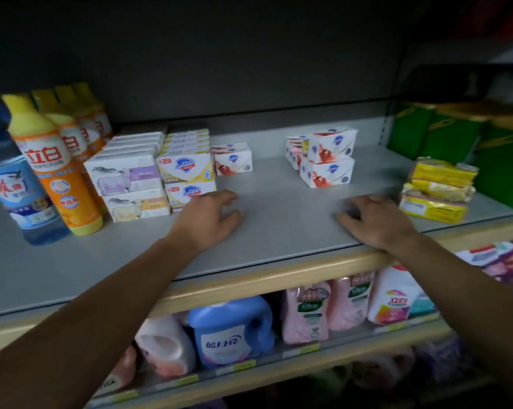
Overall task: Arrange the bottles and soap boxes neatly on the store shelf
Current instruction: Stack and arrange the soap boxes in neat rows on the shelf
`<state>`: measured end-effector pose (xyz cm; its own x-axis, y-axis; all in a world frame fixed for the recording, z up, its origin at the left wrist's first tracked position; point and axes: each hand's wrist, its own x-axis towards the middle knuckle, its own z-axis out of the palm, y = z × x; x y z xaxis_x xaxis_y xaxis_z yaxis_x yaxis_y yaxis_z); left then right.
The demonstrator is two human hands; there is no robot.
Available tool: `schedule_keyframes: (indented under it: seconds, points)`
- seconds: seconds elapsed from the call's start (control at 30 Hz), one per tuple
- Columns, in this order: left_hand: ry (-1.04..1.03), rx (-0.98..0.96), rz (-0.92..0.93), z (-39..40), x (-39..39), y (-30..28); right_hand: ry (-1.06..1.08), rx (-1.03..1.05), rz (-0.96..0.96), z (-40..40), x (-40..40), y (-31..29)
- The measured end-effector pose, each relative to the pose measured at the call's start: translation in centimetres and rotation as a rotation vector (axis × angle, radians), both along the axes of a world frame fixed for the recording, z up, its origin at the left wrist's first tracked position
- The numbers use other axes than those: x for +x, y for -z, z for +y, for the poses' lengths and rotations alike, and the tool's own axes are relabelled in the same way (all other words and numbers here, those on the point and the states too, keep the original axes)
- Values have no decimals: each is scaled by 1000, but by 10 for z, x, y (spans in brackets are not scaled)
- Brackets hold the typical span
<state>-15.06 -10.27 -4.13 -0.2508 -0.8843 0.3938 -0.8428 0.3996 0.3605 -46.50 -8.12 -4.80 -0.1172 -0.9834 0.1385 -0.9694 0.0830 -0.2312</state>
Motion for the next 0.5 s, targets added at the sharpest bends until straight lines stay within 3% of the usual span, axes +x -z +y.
schedule_keyframes:
  seconds: [0.2,0.5]
  points:
    - [31,-26,278,-22,-68,-21,14,-7,35,0,-2,8]
    - [27,-55,337,-90,-161,-45,22,-53,3,-2,-7,13]
